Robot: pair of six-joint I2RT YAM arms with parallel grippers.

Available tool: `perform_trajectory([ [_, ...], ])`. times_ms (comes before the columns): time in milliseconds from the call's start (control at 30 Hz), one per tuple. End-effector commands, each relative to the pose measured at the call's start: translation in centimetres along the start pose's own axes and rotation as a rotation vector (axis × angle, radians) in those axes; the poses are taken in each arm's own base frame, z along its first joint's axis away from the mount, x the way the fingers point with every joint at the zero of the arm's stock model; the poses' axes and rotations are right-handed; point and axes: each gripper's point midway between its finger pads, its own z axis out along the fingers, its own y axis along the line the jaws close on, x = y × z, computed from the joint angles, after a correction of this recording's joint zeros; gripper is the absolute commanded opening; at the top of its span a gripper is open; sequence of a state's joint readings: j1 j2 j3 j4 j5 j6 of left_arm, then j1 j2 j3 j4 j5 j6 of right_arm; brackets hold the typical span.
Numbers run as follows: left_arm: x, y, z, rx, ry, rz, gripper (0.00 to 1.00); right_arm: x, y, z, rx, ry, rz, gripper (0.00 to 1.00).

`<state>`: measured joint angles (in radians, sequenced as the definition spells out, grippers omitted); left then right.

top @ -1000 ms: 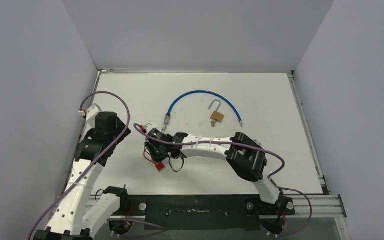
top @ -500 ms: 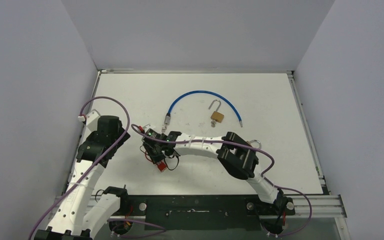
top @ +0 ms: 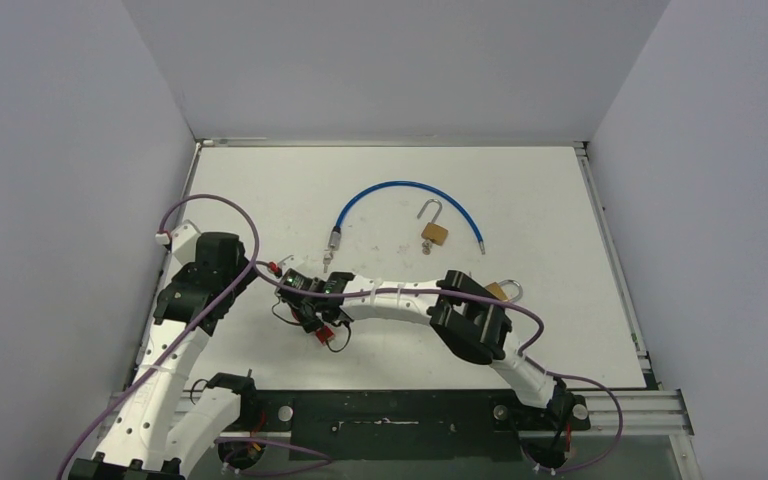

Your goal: Unlock with the key

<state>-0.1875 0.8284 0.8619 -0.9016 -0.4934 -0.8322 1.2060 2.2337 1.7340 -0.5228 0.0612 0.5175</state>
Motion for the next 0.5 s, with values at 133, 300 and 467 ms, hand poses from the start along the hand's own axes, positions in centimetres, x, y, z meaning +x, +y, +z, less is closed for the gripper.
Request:
perform_trajectory([
  [133,-0.5,-0.2,0.0,0.004,-0.02,-0.023,0.66,0.5,-2.5,0.5,0.074,0.002,0.021,0.0],
  [300,-0.3,-0.4,0.2,0.013,-0.009,-0.022,0.66,-1.7,-1.4,-1.4,-0.02,-0.108,0.024,0.0],
  [467,-0.1,-0.7,0.2,0.026,0.0,-0.024,0.66,-3.9,-1.4,-4.3,-0.065,-0.229,0.045,0.0],
])
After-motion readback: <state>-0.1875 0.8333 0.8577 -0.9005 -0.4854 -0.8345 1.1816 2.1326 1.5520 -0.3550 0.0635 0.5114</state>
